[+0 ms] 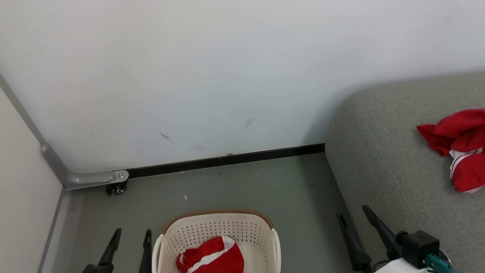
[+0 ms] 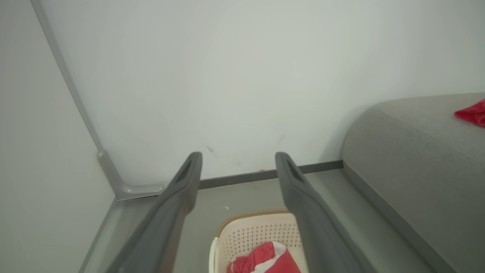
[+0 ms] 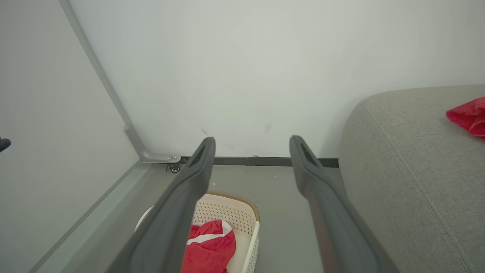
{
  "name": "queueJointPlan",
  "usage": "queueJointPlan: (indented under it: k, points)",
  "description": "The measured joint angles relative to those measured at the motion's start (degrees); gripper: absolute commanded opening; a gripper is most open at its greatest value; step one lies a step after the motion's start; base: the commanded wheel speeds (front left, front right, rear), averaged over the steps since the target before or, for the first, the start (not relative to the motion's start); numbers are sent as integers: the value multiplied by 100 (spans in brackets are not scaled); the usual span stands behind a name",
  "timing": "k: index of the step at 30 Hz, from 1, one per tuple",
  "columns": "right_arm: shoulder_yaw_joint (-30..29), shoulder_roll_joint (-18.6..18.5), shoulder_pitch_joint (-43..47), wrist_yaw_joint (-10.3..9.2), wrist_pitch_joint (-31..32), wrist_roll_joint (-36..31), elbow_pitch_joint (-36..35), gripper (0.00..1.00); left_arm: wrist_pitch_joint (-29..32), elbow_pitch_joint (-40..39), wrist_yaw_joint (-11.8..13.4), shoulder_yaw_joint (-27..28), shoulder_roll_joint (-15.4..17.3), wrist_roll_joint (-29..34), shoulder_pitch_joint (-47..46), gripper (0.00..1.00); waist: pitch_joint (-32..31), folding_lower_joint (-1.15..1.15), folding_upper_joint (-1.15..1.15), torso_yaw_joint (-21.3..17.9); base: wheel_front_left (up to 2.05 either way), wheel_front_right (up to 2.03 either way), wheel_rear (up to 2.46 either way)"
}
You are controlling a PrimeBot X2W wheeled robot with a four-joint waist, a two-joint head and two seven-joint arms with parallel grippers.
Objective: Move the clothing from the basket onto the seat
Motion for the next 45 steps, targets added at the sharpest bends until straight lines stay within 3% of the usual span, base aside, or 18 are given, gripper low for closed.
queueJointPlan:
  k: [17, 30, 45]
  points:
    - [-349, 22, 527, 0, 0, -134, 109, 100, 0, 200, -407, -581, 8, 563, 142, 100, 344, 0, 0, -135, 0, 0, 0]
    - [-433, 25, 731, 0, 0, -127, -412, 100, 0, 553, -650, -906, 35, 833, -213, 100, 888, 0, 0, -325, 0, 0, 0]
    - [-267, 30, 493, 0, 0, -5, -1129, 100, 0, 920, -750, -1194, 398, 1199, -1009, 100, 1747, 0, 0, -633, 0, 0, 0]
